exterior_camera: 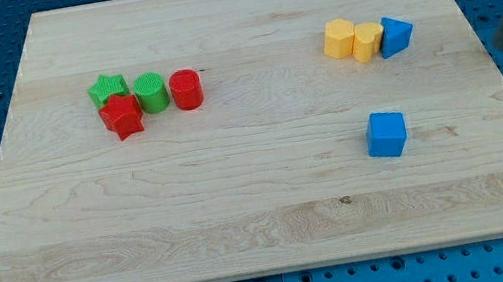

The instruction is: Place the triangle diagonal top right to the blue cube

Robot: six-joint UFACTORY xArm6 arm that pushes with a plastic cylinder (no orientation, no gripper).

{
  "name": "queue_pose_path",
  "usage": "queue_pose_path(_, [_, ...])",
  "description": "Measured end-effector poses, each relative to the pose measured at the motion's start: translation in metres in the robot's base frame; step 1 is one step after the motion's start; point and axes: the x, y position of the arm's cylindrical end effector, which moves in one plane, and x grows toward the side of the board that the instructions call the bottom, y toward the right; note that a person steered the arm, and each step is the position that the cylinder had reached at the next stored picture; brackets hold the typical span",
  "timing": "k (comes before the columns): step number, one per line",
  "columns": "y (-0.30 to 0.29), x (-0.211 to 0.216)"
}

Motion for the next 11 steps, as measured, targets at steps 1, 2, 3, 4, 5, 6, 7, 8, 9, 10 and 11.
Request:
queue_pose_path(1, [-0.036, -0.047])
queue_pose_path(2, [-0.099, -0.069])
queue_pose_path(3, [-0.130, -0.061])
queue_pose_path(4, [-0.137, -0.041])
queue_pose_path(5, [-0.128, -0.027])
queue_pose_path(6, [-0.123, -0.011])
queue_pose_path(7, [-0.120, 0.007])
queue_pose_path(8, [-0.111, 0.023])
queue_pose_path(9, [-0.109, 0.037])
queue_pose_path(10, [-0.109, 0.054])
queue_pose_path(11, [-0.109, 0.074])
